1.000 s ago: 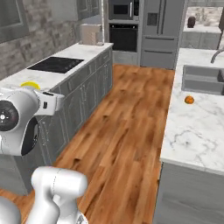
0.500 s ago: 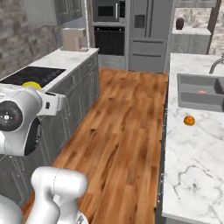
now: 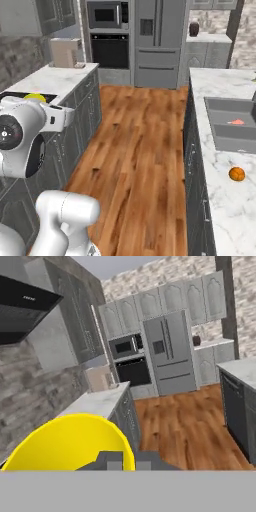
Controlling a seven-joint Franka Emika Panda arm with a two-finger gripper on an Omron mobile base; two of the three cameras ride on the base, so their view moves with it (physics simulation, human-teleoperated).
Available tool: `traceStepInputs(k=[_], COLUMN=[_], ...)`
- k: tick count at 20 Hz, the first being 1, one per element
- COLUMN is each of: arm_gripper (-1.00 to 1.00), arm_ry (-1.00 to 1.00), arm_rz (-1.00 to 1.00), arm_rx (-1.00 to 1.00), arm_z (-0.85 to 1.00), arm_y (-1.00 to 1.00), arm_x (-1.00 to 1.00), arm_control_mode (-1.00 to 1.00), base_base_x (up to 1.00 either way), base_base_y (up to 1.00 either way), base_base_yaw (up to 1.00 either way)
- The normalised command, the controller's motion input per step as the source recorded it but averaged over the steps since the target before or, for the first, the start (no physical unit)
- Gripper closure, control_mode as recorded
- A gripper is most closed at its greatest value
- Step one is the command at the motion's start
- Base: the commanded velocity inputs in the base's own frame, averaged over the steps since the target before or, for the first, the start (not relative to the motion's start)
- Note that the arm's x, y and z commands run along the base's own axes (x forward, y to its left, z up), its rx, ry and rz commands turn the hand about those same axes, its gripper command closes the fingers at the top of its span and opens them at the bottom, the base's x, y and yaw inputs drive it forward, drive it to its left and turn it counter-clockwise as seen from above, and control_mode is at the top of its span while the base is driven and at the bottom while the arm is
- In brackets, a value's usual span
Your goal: Open the cabinet directly in front. Then move the liquor and the cup to the dining counter with the candle on it.
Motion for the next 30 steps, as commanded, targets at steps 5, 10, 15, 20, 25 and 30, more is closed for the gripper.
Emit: traceStepInputs(k=[5,10,15,20,25,30], arm_gripper=[1.0,1.0,1.0,1.0,1.0,1.0], arm_ry=[0.0,0.0,0.0,0.0,0.0,0.0], arm_rz=[0.0,0.0,0.0,0.0,0.0,0.0], arm_rx=[0.0,0.0,0.0,0.0,0.0,0.0], arm_z=[0.0,0.0,0.0,0.0,0.0,0.0], arm_y=[0.0,0.0,0.0,0.0,0.0,0.0], arm_x=[0.0,0.0,0.0,0.0,0.0,0.0], arm_control_mode=[1.0,1.0,1.0,1.0,1.0,1.0], base_base_x=[1.0,1.0,1.0,1.0,1.0,1.0], base_base_y=[0.14,0.1,0.21,0.35,0.4,0.56], base_base_yaw=[-0.15,-0.14,-0.17,-0.17,-0.19,-0.26])
